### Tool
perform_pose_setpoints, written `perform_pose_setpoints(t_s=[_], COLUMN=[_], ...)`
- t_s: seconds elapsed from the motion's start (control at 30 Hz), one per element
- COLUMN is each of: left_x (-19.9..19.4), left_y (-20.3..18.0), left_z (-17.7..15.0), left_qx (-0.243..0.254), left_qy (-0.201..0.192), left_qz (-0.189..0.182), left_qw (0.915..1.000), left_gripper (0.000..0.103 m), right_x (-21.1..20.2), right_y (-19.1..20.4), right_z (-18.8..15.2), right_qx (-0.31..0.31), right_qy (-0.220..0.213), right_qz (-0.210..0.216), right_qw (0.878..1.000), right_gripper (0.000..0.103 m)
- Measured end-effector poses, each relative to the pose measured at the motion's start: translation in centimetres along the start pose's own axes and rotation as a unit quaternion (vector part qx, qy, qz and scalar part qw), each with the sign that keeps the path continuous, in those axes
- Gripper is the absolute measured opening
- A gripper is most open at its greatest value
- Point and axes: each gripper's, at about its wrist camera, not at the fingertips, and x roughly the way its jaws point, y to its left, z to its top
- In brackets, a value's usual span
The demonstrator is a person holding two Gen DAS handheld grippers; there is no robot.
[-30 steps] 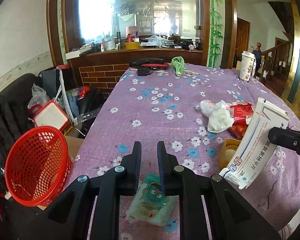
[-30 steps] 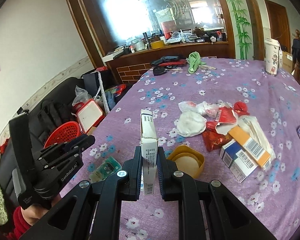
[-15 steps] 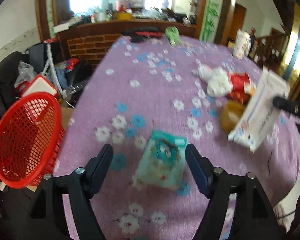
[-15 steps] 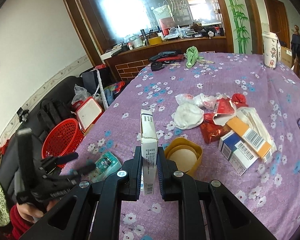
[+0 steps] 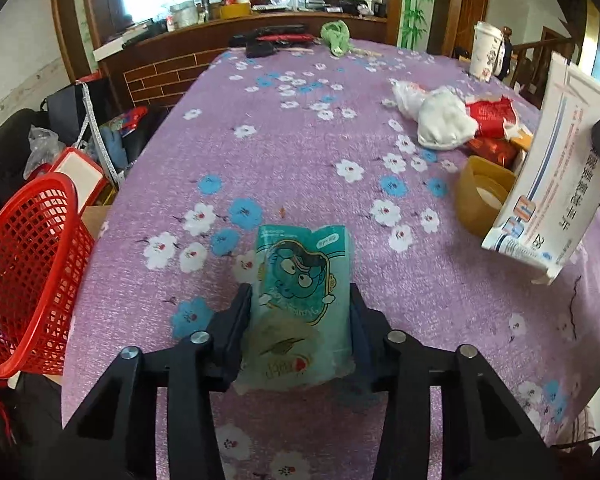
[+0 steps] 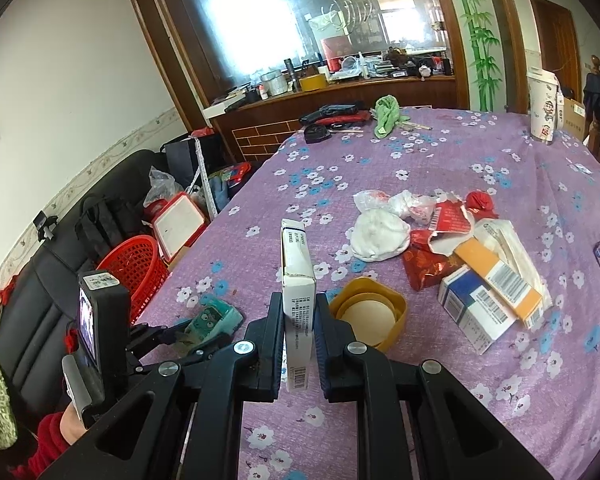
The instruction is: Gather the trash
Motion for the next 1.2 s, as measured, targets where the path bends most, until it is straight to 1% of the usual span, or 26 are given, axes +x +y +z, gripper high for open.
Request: perform_pose_setpoints(t_s=[0.07,0.2,0.33,0.47,0.6,0.7,0.8,0.93,1.03,1.07,1.1,1.13,1.17,1.2], left_x=[-0.6,-2.5,-5.0,-8.0,-10.2,-10.7,-10.4,-9.7,-9.2,-9.0,-8.9,-8.9,-8.9,-9.0], left_y=[0.7,2.6,5.1,9.0,14.3,17.9,20.6,22.8,24.0,24.4,24.5,24.8,24.9,24.9], left_z=[0.1,0.5,1.1,1.5,1.1,0.4,-0.1,-0.9,-1.4,-1.5,-1.5,-1.6,-1.5,-1.5], left_qx=[-0.013,-0.038,-0.061,-0.092,-0.134,-0.163,-0.187,-0.206,-0.218,-0.22,-0.223,-0.226,-0.228,-0.23], left_qy=[-0.008,-0.033,-0.063,-0.093,-0.112,-0.114,-0.108,-0.099,-0.096,-0.098,-0.098,-0.1,-0.101,-0.103], left_qz=[-0.009,-0.013,-0.002,0.029,0.072,0.103,0.114,0.119,0.118,0.118,0.12,0.119,0.118,0.117], left_qw=[0.9998,0.9986,0.9962,0.991,0.9819,0.9746,0.9697,0.9662,0.9641,0.9632,0.9626,0.9617,0.9613,0.9607], left_gripper=[0.038,0.038,0.038,0.038,0.039,0.039,0.039,0.04,0.042,0.047,0.053,0.055,0.059,0.063], right_x=[0.2,0.8,1.6,3.0,4.9,6.8,8.7,11.5,13.7,14.5,15.2,15.7,15.9,15.9], right_y=[0.5,1.7,3.6,6.9,11.2,15.1,18.7,22.7,24.7,25.2,25.6,25.7,25.7,25.5], right_z=[0.2,0.8,1.9,3.4,5.0,6.0,6.5,6.5,6.6,6.6,6.6,6.6,6.6,6.7], right_qx=[-0.006,-0.018,-0.031,-0.053,-0.077,-0.096,-0.114,-0.128,-0.13,-0.128,-0.127,-0.127,-0.126,-0.122], right_qy=[0.001,0.005,0.012,0.023,0.034,0.043,0.049,0.063,0.068,0.071,0.074,0.075,0.076,0.075], right_qz=[0.0,0.006,0.025,0.057,0.093,0.122,0.142,0.161,0.16,0.162,0.162,0.16,0.158,0.16], right_qw=[1.0,1.0,0.999,0.997,0.992,0.987,0.982,0.977,0.976,0.976,0.976,0.976,0.976,0.977], right_gripper=[0.015,0.015,0.015,0.015,0.015,0.015,0.015,0.015,0.015,0.018,0.021,0.03,0.043,0.049])
